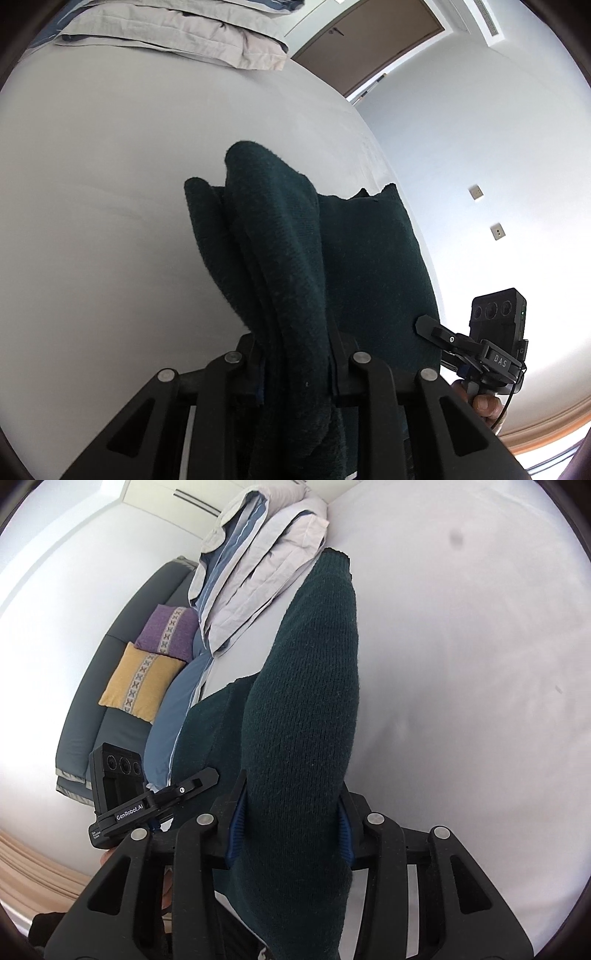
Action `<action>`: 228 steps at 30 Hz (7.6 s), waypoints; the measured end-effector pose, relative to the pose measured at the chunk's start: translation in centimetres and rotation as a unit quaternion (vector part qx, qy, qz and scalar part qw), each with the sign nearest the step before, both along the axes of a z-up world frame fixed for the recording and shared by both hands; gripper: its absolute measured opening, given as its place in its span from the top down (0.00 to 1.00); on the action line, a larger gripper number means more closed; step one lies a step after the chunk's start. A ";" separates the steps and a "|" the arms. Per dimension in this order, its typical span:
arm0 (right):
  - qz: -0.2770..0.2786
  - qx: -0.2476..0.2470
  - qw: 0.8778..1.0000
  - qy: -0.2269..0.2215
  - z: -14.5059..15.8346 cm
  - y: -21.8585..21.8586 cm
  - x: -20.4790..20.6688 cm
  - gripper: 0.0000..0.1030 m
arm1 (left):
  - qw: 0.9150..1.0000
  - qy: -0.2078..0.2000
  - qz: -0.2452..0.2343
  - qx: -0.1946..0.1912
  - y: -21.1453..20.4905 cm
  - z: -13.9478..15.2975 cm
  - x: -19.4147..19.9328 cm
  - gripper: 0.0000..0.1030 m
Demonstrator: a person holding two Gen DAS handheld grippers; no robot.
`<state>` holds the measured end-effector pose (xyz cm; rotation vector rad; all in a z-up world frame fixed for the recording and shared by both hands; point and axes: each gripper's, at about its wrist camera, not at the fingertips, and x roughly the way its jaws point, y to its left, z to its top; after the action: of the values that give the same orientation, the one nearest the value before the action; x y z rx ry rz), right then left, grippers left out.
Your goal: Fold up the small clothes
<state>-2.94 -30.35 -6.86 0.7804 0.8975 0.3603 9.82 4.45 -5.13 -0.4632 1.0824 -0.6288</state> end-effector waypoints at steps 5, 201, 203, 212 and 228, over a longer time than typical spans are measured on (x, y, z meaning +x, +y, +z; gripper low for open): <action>-0.022 0.027 0.999 0.007 -1.8 -2.2 -6.1 0.63 | 1.000 0.001 -0.026 0.006 -2.6 -1.1 -3.3 0.76; -0.134 -0.348 0.928 0.011 5.6 6.2 -21.2 0.00 | 0.930 -0.141 0.118 0.318 -1.4 0.6 -18.9 0.00; -0.134 -0.348 0.928 0.010 5.8 6.4 -21.2 0.00 | 0.930 -0.141 0.118 0.318 -1.4 0.6 -18.9 0.00; -0.130 -0.348 0.928 0.008 5.9 6.9 -21.2 0.00 | 0.930 -0.140 0.118 0.318 -1.3 0.4 -18.9 0.00; -0.131 -0.347 0.929 0.009 5.9 7.0 -21.2 0.00 | 0.930 -0.141 0.118 0.317 -1.1 0.3 -19.0 0.00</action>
<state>-24.16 -23.35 -1.01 0.2350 0.8446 -0.2041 -9.15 3.32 -4.87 0.0652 0.8752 -0.1027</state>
